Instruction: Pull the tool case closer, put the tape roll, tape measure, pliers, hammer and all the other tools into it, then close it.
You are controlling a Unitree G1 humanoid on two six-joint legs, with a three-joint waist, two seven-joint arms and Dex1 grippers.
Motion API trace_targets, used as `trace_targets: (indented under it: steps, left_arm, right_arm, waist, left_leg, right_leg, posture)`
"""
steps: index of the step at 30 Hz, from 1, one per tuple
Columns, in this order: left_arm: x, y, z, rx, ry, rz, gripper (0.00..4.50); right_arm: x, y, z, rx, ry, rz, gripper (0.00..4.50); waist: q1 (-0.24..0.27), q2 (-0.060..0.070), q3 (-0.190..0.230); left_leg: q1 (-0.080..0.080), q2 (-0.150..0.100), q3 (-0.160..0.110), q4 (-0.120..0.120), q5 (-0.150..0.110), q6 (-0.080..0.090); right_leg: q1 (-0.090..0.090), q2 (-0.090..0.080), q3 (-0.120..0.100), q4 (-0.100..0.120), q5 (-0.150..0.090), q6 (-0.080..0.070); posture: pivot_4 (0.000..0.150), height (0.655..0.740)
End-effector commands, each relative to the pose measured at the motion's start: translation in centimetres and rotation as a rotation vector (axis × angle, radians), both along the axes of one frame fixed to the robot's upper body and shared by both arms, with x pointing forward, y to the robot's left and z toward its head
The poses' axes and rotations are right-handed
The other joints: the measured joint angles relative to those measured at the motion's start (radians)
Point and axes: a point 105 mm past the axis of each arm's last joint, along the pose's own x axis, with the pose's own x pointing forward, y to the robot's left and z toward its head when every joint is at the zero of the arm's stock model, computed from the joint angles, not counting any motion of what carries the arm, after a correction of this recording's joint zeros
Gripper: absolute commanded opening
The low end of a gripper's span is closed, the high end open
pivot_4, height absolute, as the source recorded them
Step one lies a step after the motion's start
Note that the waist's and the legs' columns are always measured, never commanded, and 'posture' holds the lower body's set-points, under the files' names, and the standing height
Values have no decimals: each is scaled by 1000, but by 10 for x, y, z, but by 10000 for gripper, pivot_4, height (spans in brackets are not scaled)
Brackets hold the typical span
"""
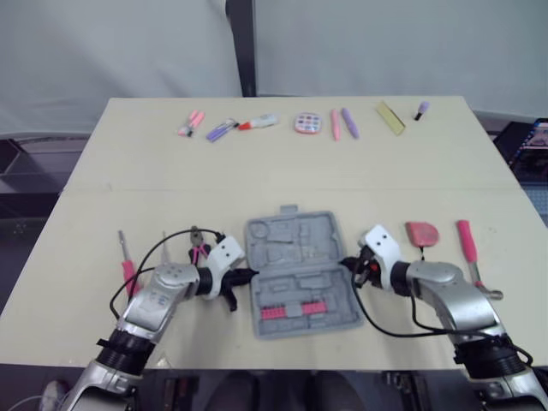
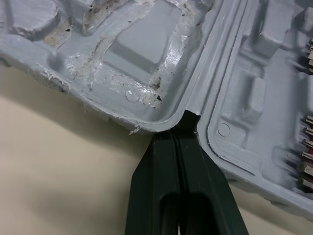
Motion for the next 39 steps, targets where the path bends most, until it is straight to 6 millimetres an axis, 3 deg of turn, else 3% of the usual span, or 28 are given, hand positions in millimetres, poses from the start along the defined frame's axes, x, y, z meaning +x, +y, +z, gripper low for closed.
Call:
trace_targets:
  steps: [1,22,39]
  left_arm:
    - [-15,-4,-5,6,36,-47,235]
    - [-51,-7,-11,-11,127,-105,235]
    - [-65,-7,-10,-27,174,-127,235]
  right_arm:
    - [-13,18,12,47,-13,94,0]
    - [-62,22,3,71,82,79,0]
    - [-74,19,-4,67,117,52,0]
  waist:
    - [-1,0,0]
    - [4,0,0]
    - [4,0,0]
  left_leg:
    - [0,0,0,0,0,0]
    - [0,0,0,-1,0,0]
    - [0,0,0,-1,0,0]
  right_leg:
    - [0,0,0,0,0,0]
    - [1,0,2,-3,0,0]
    - [1,0,2,-3,0,0]
  posture:
    - [1500,7134]
    - [1500,7134]
    - [1500,7134]
